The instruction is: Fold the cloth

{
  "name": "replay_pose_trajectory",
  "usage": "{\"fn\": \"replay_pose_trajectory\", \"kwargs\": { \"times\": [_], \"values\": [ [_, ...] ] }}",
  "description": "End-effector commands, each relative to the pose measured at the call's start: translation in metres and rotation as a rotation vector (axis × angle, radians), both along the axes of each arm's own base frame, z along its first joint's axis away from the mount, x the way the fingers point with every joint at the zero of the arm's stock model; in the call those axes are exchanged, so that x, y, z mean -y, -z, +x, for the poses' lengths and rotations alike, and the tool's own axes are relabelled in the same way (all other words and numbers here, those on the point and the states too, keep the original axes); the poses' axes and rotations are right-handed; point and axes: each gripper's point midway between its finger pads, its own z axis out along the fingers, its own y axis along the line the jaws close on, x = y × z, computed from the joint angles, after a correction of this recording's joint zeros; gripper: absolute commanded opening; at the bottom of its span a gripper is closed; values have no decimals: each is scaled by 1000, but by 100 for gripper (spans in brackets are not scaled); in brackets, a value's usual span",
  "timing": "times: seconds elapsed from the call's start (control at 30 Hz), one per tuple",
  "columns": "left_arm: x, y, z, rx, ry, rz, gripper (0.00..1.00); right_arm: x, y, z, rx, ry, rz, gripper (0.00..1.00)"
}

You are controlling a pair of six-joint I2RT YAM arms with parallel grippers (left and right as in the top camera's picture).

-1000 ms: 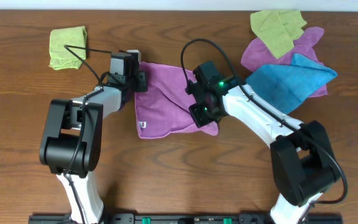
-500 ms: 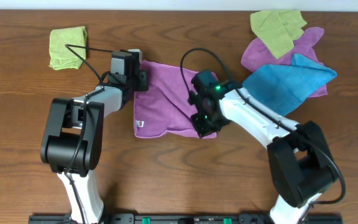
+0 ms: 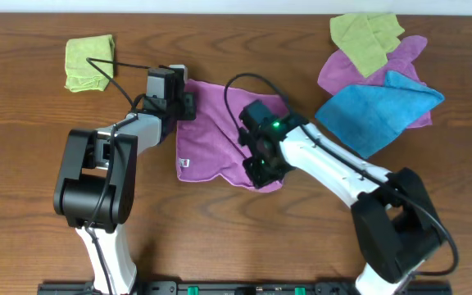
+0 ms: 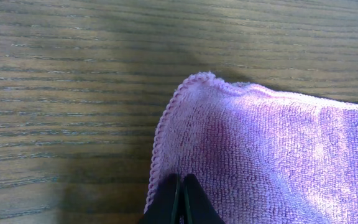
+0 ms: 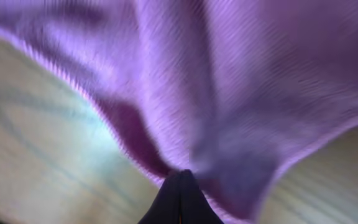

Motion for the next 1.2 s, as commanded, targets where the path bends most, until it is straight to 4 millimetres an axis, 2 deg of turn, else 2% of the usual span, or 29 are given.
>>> {"fn": "replay_pose_trajectory", "kwargs": {
  "times": [0.0,0.13,0.33,0.5,0.67,0.93,1.07,1.17],
  "values": [
    [-11,35,-13,-82,-11,51,6,6,-8,20,78,47,0,2],
    [-14,35,-12,-82,-16,50,6,6,-6,24,89,53,6,1],
    [-15,35,-12,-81,-18,51,6,18,13,18,85,57,-36,2],
    [-15,35,-12,-81,-18,51,6,27,33,4,53,60,-58,2],
    [-16,35,-12,-81,-21,55,6,33,43,-7,27,85,-72,2],
    [-29,36,-9,-66,-51,132,6,44,56,-26,-28,124,-98,1],
    [-48,36,-6,-49,-70,220,6,51,57,-37,-69,122,-128,2],
    [-57,36,-4,-49,-90,224,6,53,56,-43,-94,120,-137,2]
  ]
}}
